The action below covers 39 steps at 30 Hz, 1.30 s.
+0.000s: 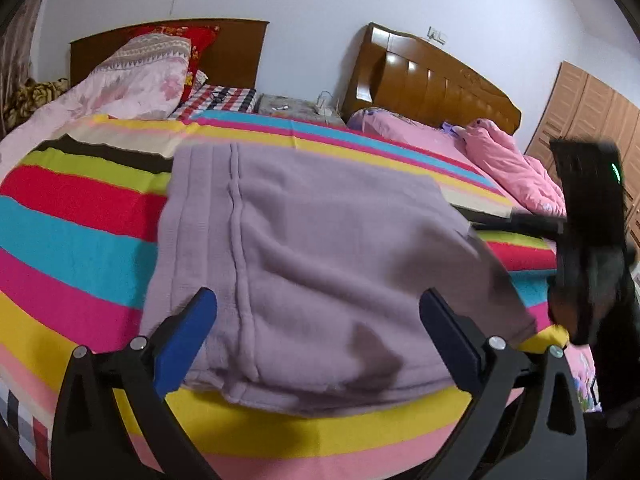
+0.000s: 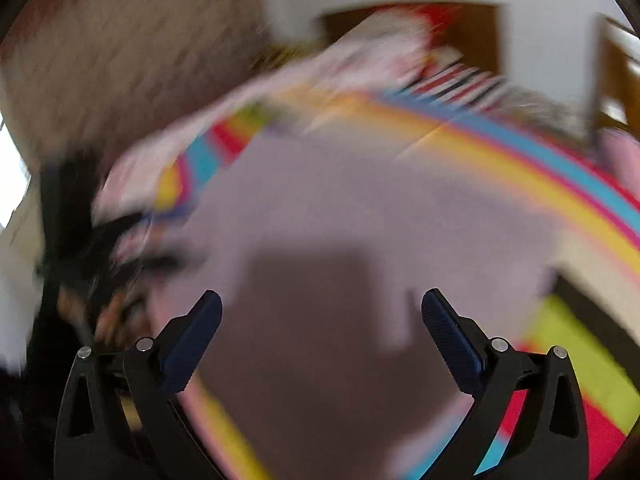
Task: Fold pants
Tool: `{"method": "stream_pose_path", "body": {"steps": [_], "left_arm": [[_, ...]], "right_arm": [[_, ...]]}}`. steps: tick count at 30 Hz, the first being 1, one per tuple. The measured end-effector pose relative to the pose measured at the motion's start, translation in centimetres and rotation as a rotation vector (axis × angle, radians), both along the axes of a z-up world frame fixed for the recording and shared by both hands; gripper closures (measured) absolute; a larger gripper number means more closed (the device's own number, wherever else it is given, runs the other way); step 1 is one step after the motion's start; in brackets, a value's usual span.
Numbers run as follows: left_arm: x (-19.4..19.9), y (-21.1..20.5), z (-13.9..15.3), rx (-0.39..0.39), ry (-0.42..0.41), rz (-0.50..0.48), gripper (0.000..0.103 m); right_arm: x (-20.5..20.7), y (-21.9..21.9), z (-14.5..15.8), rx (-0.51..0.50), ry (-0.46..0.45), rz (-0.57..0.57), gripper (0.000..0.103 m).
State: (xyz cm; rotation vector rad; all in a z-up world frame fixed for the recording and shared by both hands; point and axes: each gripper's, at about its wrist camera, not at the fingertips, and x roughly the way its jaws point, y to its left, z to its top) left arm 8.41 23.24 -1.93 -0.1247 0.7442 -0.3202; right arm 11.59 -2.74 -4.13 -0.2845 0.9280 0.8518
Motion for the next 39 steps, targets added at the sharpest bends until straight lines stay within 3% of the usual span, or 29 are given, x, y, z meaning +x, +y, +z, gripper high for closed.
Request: {"method": "stream_pose_path", "body": {"steps": [2, 5, 8, 11, 13, 15, 23, 28, 31, 34, 37, 39], "left_arm": [[-0.2, 0.0, 0.0, 0.008, 0.007, 0.000, 0.002], [-0.5, 0.4, 0.1, -0.014, 0.011, 0.001, 0.003], [-0.7, 0.6, 0.0, -0.014, 0.004, 0.000, 0.003], [-1.1, 0.2, -0.3, 0.003, -0.012, 0.004, 0.003], [-1.1, 0.2, -0.3, 0.005, -0.017, 0.004, 0.003], [-1.2, 0.2, -0.4, 0.005, -0.025, -0.001, 0.003], [-1.5, -0.7, 0.0, 0.092, -0.013, 0.017, 0.003], [-2.4, -1.3, 3.8, 0.081, -0.052, 0.043, 0.002], [-0.3, -2.1, 4.9, 0.092, -0.029, 0.067, 0.002], [1.5, -2.8, 3.4, 0.183, 0.025, 0.134, 0.002], [1.9, -2.1, 0.7, 0.188, 0.094, 0.165, 0.002], [1.1, -2.1, -0.3, 0.242, 0.054, 0.171, 0.002]], "right_arm": [[-1.5, 0.7, -0.5, -0.049, -0.103, 0.007, 0.004], [-0.9, -0.7, 0.8, 0.016, -0.044, -0.020, 0.004], [-2.8, -0.8, 2.7, 0.098, -0.075, 0.009, 0.004], [-3.8, -0.2, -0.1, 0.049, -0.011, 0.041, 0.004], [-6.4, 1.1, -1.1, -0.019, -0.155, 0.071, 0.004], [-7.3, 1.1, -1.1, -0.048, -0.196, 0.073, 0.004], [-8.3, -0.1, -0.2, 0.030, -0.142, 0.049, 0.004], [-7.9, -3.3, 3.4, 0.178, -0.147, -0.025, 0.004], [-5.1, -3.7, 3.7, 0.214, -0.094, -0.117, 0.004], [-3.7, -3.7, 2.4, 0.190, -0.046, -0.166, 0.004], [-3.7, -3.5, 0.0, 0.145, -0.023, -0.171, 0.004], [-4.3, -3.5, -0.3, 0.155, -0.061, -0.164, 0.004]]}}
